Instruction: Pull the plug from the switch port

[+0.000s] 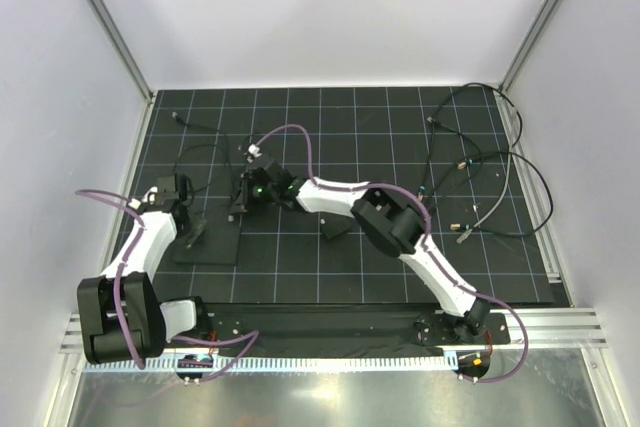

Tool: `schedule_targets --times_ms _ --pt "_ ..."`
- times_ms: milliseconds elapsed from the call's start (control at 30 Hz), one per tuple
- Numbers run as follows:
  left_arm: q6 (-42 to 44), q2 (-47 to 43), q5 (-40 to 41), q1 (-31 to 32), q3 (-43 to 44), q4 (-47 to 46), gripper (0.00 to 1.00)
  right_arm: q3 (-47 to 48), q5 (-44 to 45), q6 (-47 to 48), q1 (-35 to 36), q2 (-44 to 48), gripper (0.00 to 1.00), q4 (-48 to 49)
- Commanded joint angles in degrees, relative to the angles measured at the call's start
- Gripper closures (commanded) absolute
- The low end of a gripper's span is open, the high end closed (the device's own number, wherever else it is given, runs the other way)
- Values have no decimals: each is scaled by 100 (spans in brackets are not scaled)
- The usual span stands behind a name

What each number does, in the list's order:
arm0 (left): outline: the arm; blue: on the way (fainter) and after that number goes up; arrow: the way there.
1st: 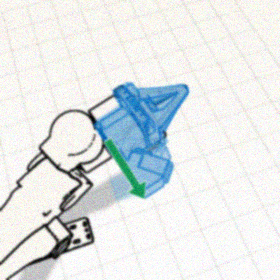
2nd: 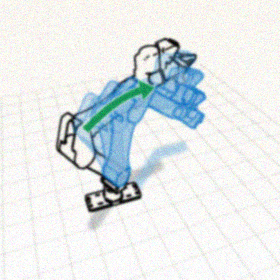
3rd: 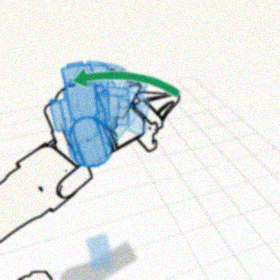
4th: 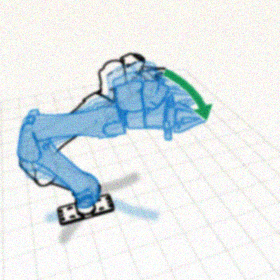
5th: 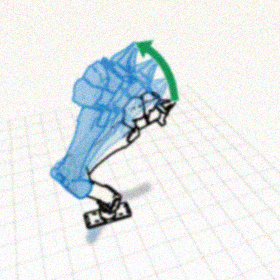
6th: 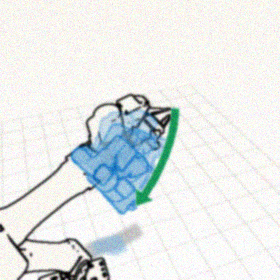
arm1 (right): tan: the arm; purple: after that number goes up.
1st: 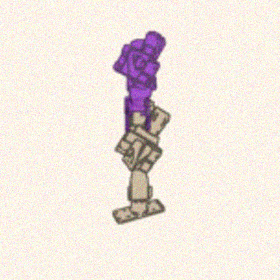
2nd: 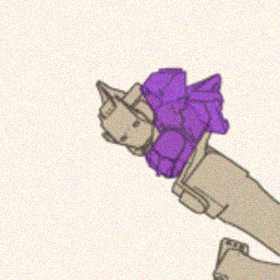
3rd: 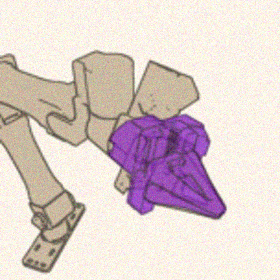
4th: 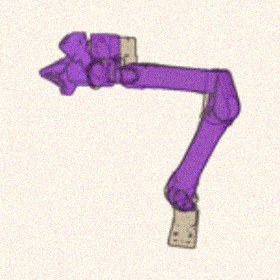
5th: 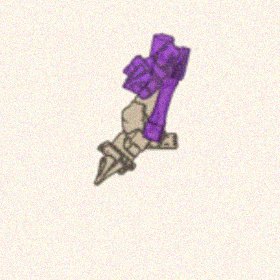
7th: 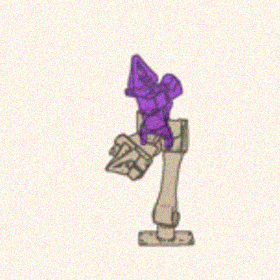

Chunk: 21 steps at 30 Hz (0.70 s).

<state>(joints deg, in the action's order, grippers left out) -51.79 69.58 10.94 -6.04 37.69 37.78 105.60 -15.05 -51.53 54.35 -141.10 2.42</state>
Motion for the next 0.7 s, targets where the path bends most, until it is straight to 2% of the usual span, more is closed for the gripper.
schedule_targets --times_ms 0,133,167,300,467,667 --pt "257 65 -574 -20 -306 -148 94 -460 396 915 -38 1355 99 -601" --pt "450 -278 -971 -11 -306 -350 92 -646 852 1320 -161 2015 99 -1242" --pt "494 -435 -971 -2 -306 -368 92 -620 941 1390 -196 2164 99 -1565" --pt "398 -682 -769 -2 -359 -289 92 -585 1126 1566 -460 2489 99 -1876" --pt "310 -701 -681 -11 -447 -245 92 29 1435 2067 -600 2684 99 -2464" --pt "125 -490 -435 -11 -394 -25 92 1049 882 2077 -610 2807 99 -2843"
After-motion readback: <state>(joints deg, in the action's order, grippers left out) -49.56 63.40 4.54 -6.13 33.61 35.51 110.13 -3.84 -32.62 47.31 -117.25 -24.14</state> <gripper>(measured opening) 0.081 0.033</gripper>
